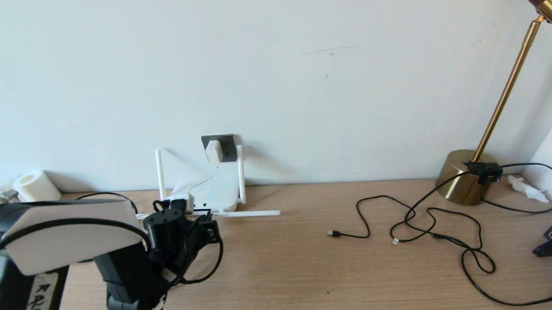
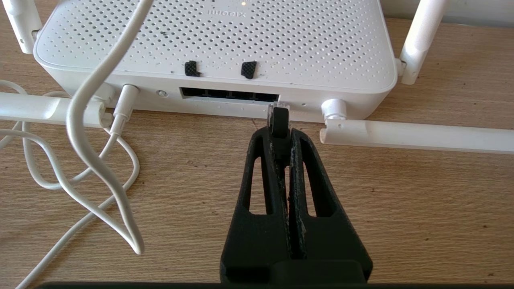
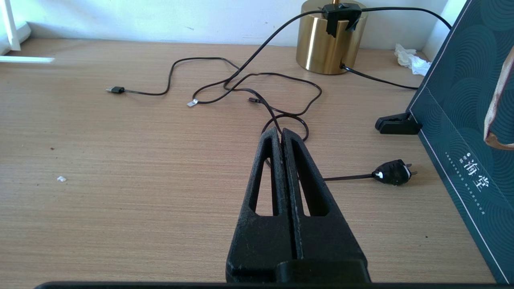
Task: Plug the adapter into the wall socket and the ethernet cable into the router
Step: Align cable and router interface
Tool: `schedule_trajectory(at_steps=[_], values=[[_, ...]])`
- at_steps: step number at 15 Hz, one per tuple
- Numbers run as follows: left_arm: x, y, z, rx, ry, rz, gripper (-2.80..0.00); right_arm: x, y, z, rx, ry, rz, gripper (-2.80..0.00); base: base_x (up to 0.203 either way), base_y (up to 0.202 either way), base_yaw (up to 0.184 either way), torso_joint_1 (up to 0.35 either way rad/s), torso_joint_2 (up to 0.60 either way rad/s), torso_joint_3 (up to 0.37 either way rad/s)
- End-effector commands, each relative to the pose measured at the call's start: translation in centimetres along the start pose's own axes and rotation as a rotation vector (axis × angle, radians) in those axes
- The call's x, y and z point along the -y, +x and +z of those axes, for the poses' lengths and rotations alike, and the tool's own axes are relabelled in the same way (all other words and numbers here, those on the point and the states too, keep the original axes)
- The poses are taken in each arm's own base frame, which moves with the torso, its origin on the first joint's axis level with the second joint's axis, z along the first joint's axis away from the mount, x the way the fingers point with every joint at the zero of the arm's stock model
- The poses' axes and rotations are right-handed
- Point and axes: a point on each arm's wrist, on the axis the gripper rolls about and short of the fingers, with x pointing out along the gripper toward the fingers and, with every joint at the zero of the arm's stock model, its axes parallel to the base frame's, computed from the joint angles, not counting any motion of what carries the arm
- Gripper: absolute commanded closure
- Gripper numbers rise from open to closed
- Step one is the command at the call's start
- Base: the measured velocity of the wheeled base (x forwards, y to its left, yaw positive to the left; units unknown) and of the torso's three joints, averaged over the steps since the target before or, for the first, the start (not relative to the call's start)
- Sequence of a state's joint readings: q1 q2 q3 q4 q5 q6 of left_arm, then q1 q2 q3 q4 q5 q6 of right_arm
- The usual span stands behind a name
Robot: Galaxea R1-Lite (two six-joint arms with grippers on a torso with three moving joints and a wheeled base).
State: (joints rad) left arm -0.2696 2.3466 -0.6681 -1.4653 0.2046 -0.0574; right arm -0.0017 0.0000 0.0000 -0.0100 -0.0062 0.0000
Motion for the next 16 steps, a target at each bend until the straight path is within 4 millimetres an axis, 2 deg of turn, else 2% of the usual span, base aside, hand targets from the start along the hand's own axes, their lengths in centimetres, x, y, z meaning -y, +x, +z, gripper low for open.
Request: schedule_trajectory(at_steps=[1,16], values=[[0.21,-0.15,0.3,0.014,-0.002,0.001,0.0,0.0,0.0,0.01,0.001,0.0,0.0,0.0,0.0,0.0,0.0,0.0,0.0,0.0],[-0.39,-0.67,0.57,0.01,-0.006,0.015,0.0,0.0,0.01,0.01,0.0,0.0,0.0,0.0,0.0,0.0,0.0,0.0,0.0,0.0]])
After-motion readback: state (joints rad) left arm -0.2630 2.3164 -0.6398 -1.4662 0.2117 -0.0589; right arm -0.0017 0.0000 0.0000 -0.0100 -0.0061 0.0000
